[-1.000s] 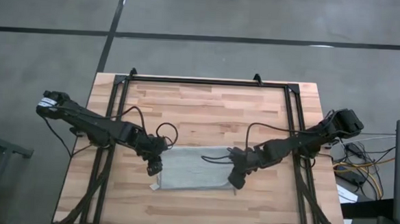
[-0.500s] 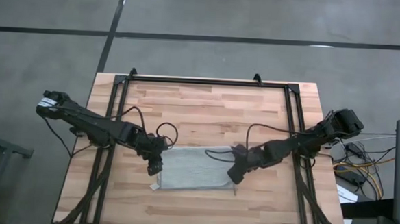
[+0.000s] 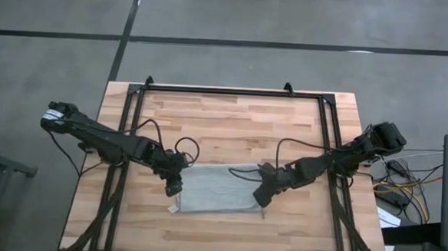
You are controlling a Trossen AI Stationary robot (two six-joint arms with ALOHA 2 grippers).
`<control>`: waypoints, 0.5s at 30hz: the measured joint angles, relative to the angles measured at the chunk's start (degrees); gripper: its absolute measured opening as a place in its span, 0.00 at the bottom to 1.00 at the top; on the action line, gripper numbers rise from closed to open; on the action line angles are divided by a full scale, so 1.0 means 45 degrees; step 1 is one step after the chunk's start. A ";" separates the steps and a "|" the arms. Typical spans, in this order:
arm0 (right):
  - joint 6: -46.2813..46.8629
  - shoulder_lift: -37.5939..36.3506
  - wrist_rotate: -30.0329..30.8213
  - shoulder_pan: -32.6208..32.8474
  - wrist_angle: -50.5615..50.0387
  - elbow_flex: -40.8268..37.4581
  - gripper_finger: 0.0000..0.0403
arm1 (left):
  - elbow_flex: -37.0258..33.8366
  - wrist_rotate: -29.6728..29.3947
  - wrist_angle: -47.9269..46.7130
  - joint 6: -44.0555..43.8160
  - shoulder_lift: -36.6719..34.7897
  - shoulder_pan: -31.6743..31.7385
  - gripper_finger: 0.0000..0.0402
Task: Fold microfiber towels
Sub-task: Fold the microfiber cloth on the table
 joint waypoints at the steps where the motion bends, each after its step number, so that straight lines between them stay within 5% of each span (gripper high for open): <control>1: 0.0090 0.0120 -0.0331 -0.0001 -0.0014 0.0000 0.18 | 0.0000 0.0002 0.0000 0.0000 -0.0002 0.0000 0.28; 9: 0.0972 0.1514 -0.3018 0.0185 0.0116 -0.0005 0.17 | 0.0000 0.0002 0.0008 0.0000 -0.0005 0.0000 0.28; 15: 0.0652 0.1701 -0.3154 0.0402 0.0602 0.0099 0.17 | 0.0000 0.0002 0.0019 0.0044 -0.0005 0.0010 0.28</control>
